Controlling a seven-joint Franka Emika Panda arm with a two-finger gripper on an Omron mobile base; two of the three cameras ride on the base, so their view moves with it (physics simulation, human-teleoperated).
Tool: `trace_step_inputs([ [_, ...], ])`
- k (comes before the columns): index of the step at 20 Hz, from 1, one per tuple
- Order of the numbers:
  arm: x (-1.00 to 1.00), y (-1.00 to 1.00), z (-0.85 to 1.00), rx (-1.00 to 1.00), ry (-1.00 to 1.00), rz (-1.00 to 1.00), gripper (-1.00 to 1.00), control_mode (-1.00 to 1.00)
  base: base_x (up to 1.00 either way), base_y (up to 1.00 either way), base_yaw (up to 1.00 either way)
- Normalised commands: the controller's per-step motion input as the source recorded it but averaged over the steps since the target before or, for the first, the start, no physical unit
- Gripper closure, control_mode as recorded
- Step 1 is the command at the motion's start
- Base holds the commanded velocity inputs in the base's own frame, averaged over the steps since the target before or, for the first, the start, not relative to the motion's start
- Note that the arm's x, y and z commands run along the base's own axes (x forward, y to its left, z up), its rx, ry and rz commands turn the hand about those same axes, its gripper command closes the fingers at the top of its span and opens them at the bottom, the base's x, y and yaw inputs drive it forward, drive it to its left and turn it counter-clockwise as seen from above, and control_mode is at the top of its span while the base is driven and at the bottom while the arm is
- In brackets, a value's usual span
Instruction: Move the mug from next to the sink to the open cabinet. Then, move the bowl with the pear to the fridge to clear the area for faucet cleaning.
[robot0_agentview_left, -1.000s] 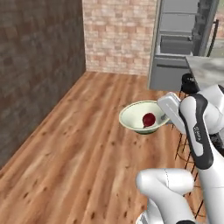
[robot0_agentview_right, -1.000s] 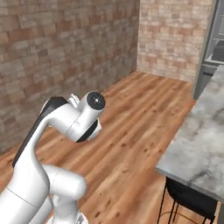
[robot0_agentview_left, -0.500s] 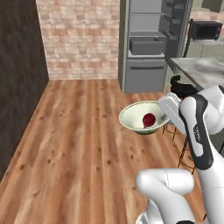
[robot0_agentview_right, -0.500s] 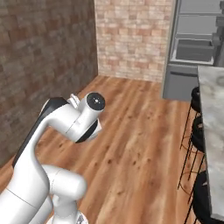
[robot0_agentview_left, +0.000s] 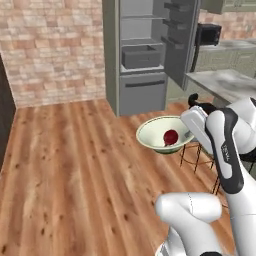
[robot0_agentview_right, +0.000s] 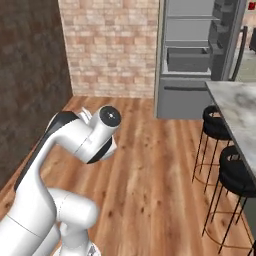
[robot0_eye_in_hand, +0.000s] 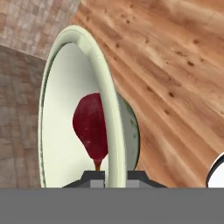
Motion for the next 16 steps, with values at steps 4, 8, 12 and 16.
trace_step_inputs([
  [4, 0.0, 0.0, 0.0, 0.0, 0.0, 0.0, 1.0, 1.0, 1.0, 0.51, -0.36],
  [8, 0.0, 0.0, 0.0, 0.0, 0.0, 0.0, 1.0, 1.0, 1.0, 0.47, -0.33],
  [12, 0.0, 0.0, 0.0, 0.0, 0.0, 0.0, 1.0, 1.0, 1.0, 0.46, -0.33],
  [16, 0.0, 0.0, 0.0, 0.0, 0.0, 0.0, 1.0, 1.0, 1.0, 0.41, -0.31],
])
